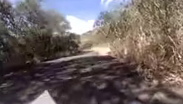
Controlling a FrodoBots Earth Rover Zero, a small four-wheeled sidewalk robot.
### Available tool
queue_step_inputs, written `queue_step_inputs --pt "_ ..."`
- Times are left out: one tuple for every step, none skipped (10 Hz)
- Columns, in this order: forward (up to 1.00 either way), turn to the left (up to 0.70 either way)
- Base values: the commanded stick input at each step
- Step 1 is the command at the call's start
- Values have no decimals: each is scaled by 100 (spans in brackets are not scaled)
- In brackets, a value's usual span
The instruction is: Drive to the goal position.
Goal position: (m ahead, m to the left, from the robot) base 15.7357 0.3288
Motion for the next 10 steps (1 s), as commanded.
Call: queue_step_inputs --pt "50 0" --pt "50 0" --pt "50 0" --pt "50 -33" --pt "50 -50" --pt "50 -50" --pt "50 -34" --pt "50 0" --pt "50 0" --pt "50 0"
